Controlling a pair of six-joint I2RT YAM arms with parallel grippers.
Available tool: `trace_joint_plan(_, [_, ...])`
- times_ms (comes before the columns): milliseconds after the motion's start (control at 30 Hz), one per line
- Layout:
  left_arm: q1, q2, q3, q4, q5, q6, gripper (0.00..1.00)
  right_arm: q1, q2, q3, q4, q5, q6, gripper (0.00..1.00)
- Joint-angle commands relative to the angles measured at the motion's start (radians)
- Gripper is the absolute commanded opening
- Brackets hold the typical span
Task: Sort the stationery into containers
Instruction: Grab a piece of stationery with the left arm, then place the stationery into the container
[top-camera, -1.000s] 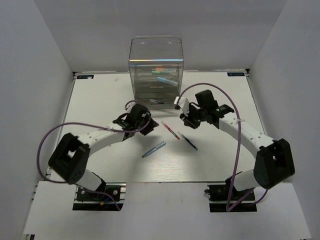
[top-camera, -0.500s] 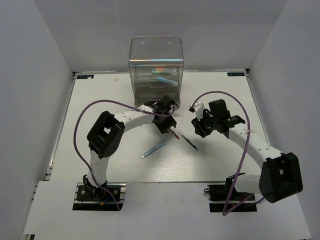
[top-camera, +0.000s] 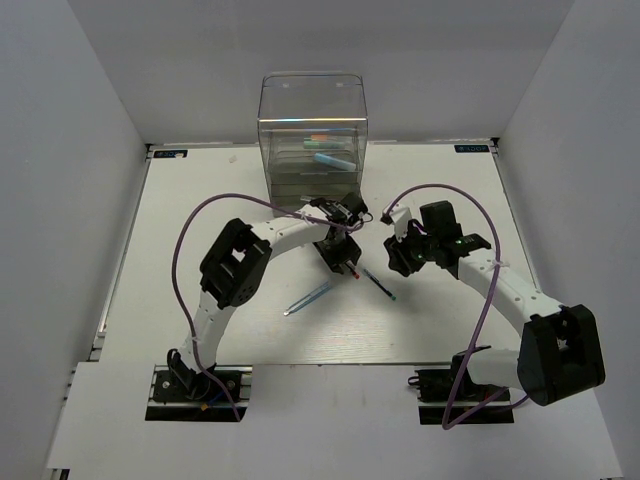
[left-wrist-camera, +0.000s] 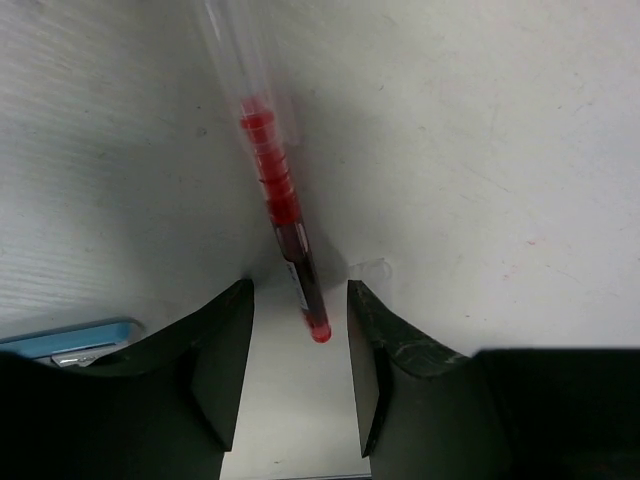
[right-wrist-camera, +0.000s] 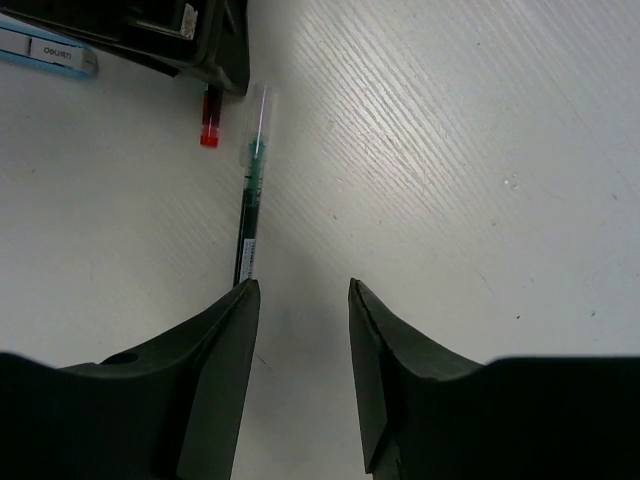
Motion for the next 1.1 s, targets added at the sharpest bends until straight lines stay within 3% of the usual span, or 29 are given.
trace_joint_plan(0, [-0.004, 0.014, 0.016, -0.073, -0.023, -0.009, 0.53, -0.01, -0.025, -0.013, 0.034, -0.03, 0.019, 0.47])
trace_joint_plan(100, [-0.013, 0.003, -0.007, -0.083, -0.032, -0.009, 0.47, -0.016, -0.031, -0.019, 0.037, -0.034, 0.024, 0.47])
trace_joint_plan(133, [-0.013, 0.003, -0.016, -0.083, -0.032, -0.009, 0.38, -0.013, -0.031, -0.021, 0.035, -0.034, 0.027, 0.47])
trace_joint_plan(333, [-0.033, -0.071, -0.156, -0.021, -0.023, -0.009, 0.15, -0.013, -0.037, -0.029, 0.037, -0.042, 0.029, 0.47])
trace_joint_plan(467, [-0.053, -0.138, -0.217, 0.027, -0.014, -0.009, 0.05, -0.016, -0.04, -0.033, 0.028, -0.054, 0.016, 0.47])
trace_joint_plan(567, [-0.073, -0.21, -0.27, 0.107, -0.032, 0.003, 0.0, -0.013, -0.045, -0.042, 0.014, -0.077, -0.014, 0.58])
trace_joint_plan(733, [-0.082, -0.36, -0.274, 0.18, -0.077, 0.012, 0.0, -0.013, -0.069, -0.09, 0.02, -0.096, -0.043, 0.88])
trace_joint_plan(900, [-0.05, -0.384, -0.149, 0.162, -0.129, 0.0, 0.0, -0.013, -0.08, -0.107, 0.031, -0.09, -0.045, 0.88])
trace_joint_plan(1067, [-0.031, -0.393, -0.077, 0.153, -0.245, -0.104, 0.0, -0.013, -0.091, -0.117, 0.04, -0.071, -0.048, 0.88])
